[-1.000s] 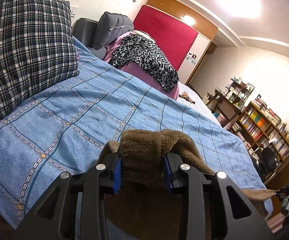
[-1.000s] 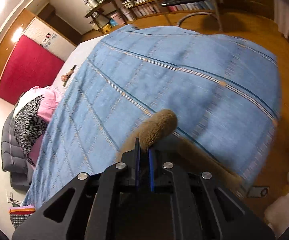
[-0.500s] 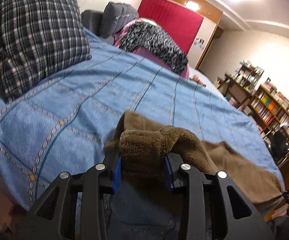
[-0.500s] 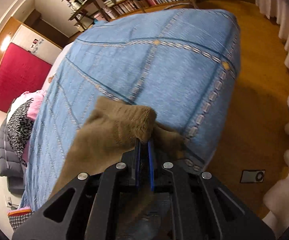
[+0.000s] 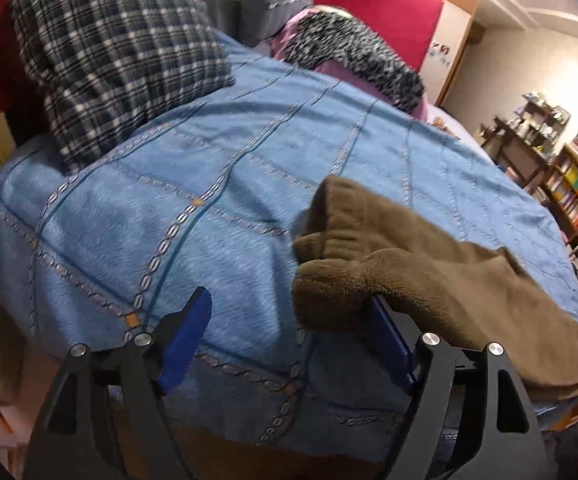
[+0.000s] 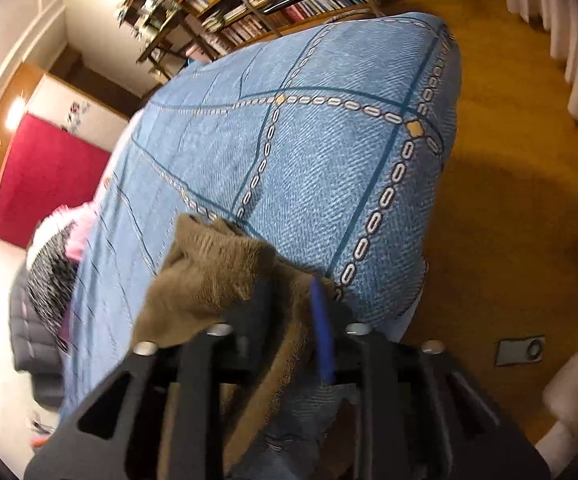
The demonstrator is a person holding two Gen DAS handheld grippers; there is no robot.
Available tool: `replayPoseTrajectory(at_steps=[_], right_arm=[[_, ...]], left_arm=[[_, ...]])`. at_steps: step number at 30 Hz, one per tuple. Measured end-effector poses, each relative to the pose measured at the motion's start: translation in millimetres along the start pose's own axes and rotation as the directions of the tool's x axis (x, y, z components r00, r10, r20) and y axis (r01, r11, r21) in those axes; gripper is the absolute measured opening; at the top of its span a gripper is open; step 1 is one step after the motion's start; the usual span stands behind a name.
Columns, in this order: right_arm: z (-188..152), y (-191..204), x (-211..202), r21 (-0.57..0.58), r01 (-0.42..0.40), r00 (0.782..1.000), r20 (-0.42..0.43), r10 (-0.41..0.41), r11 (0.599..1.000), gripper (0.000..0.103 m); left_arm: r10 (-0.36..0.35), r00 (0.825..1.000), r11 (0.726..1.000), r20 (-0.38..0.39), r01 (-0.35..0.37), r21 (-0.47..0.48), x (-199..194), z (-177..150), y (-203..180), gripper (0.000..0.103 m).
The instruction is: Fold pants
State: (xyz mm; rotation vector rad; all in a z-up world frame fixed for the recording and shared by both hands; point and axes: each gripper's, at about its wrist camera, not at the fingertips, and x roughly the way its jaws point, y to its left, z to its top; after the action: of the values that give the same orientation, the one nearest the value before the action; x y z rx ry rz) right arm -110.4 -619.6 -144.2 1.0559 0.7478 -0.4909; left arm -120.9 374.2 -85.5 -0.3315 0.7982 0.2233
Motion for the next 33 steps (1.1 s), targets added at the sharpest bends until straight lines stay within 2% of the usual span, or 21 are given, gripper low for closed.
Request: replayPoseTrajectory(at_steps=[8, 10, 14, 18, 21, 24, 27, 29, 32, 33], right_arm=[[7.9, 3.9, 12.3, 0.010, -0.060, 0.998, -0.014, 0.060, 0.998, 0.034], [10.7, 7.3, 17.6, 0.005, -0.067, 0.998, -0.011, 0.067, 0.998, 0.041], [12.1, 10.7, 16.6, 0.008, -0.084, 0.996, -0.008, 0.084, 0.996, 0.047], [12.1, 11.0, 7.6, -0.002, -0.095, 0.995, 0.027, 0.095, 0.995, 0.048], [12.9, 14.9, 19.8, -0.020, -0.102, 0.995, -0.005, 0.102, 0.995, 0.048], [11.4, 23.5, 30.5, -0.050, -0.066, 0.998, 0.000, 0.066, 0.997, 0.047], [10.1, 41.9, 24.7, -0.143, 0.026, 0.998, 0.054, -0.018, 0.989, 0.021], [8.2, 58.8, 16.3, -0.233, 0.078, 0.994, 0.088, -0.058, 0.969, 0.016], [5.3, 72.9, 2.2, -0.282, 0.082, 0.993, 0.109, -0.053, 0.956, 0.013], [3.6, 77.6, -9.1, -0.284, 0.069, 0.993, 0.114, -0.038, 0.956, 0.013]], left_arm=[[0.032, 0.999, 0.999, 0.027, -0.031, -0.019, 0.4, 11.9, -10.3, 0.078], [0.027, 0.999, 0.999, 0.041, -0.026, -0.036, 0.3, 15.5, -11.6, 0.078], [0.033, 0.998, 0.999, 0.050, -0.030, -0.044, -0.7, 20.0, -17.1, 0.078], [0.066, 0.997, 0.998, 0.036, -0.065, -0.019, -0.3, 16.2, -17.5, 0.078], [0.064, 0.997, 0.997, 0.031, -0.062, -0.047, 3.1, 15.0, -14.2, 0.078], [0.057, 0.997, 0.997, 0.044, -0.054, -0.061, 6.0, 16.2, -17.2, 0.078], [0.050, 0.997, 0.996, 0.054, -0.046, -0.070, 9.4, 19.6, -18.4, 0.078], [0.036, 0.997, 0.996, 0.062, -0.031, -0.086, 11.2, 22.4, -16.9, 0.078], [0.021, 0.998, 0.993, 0.065, -0.013, -0.121, 16.3, 25.3, -12.4, 0.074], [0.019, 0.998, 0.992, 0.065, -0.011, -0.124, 17.4, 25.5, -11.7, 0.068]])
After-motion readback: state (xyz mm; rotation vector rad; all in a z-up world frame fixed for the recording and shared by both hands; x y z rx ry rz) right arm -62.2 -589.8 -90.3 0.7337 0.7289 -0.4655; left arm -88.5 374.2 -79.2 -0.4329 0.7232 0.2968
